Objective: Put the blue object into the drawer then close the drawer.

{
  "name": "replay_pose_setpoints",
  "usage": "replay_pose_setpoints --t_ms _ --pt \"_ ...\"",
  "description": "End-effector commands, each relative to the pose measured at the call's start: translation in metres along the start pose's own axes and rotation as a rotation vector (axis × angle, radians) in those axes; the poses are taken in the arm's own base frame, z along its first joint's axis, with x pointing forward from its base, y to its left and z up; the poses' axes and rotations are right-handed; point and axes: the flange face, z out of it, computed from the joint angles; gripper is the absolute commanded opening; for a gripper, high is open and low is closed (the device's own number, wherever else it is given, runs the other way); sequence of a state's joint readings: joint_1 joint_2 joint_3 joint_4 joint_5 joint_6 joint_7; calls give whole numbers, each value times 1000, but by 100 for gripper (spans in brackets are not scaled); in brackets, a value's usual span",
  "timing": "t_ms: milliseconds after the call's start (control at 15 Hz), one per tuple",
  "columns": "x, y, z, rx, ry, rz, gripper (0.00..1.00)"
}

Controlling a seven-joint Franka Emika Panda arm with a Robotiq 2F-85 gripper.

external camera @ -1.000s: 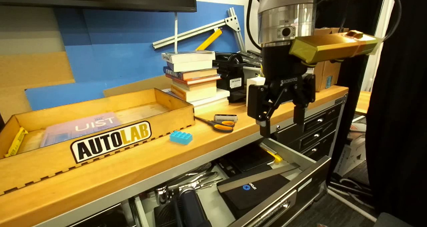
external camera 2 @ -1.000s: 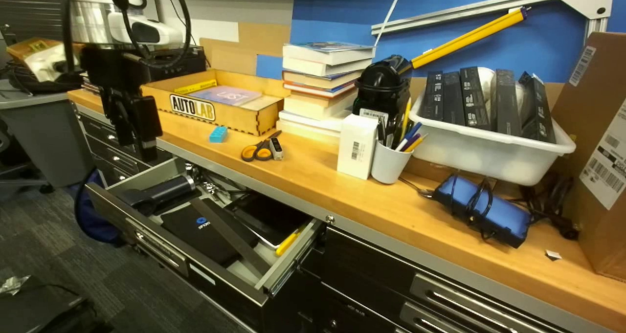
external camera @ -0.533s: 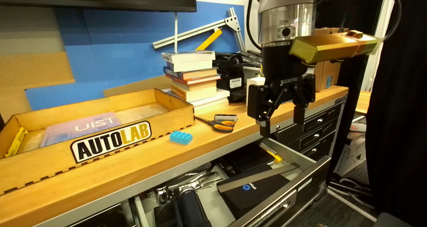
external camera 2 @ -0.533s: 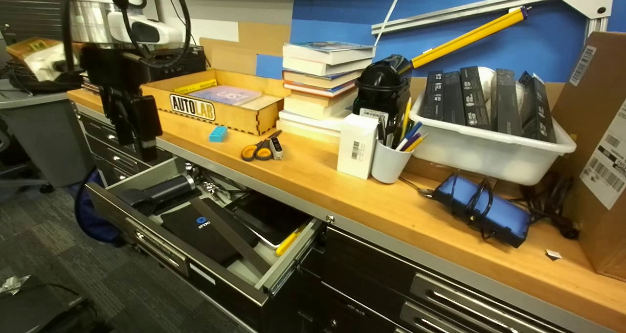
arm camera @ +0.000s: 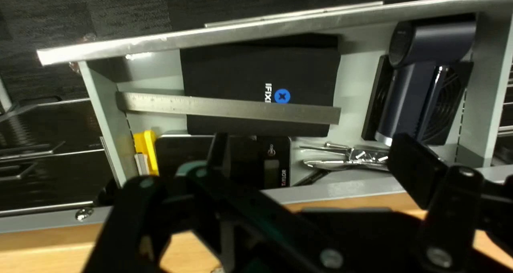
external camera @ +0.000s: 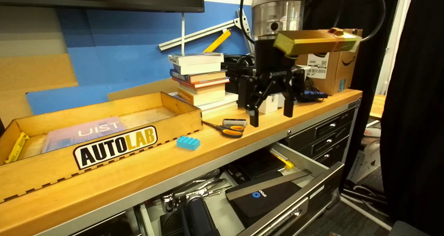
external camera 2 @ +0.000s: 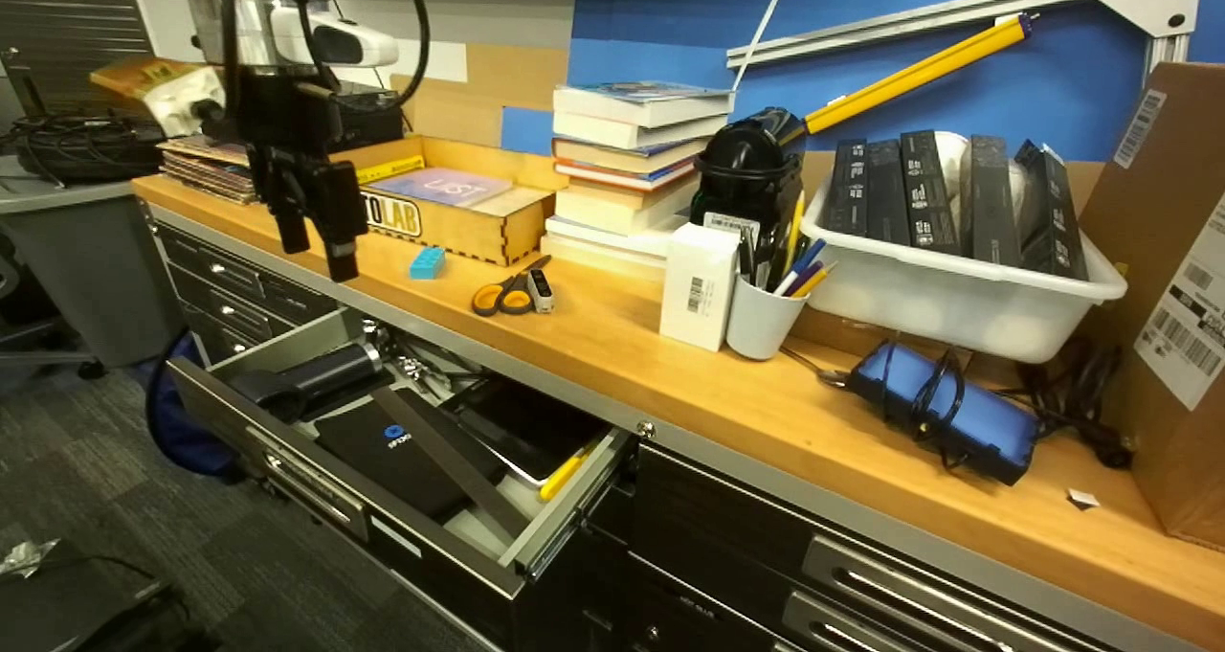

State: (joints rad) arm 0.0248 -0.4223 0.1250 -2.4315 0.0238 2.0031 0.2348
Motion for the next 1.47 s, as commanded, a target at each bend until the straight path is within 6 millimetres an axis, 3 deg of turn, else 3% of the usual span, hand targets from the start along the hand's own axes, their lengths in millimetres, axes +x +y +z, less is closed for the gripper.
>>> replay_pose_setpoints --t_ms 0,333,600,933,1400 --pt "61 -22 -7 4 -4 -57 100" --pt "122 -86 20 -31 -49 -224 100" --pt "159 -116 48 -89 -32 -264 100" --pt "188 -130 72 -134 -12 -228 100" --pt "208 -145 95 -65 -46 -253 100"
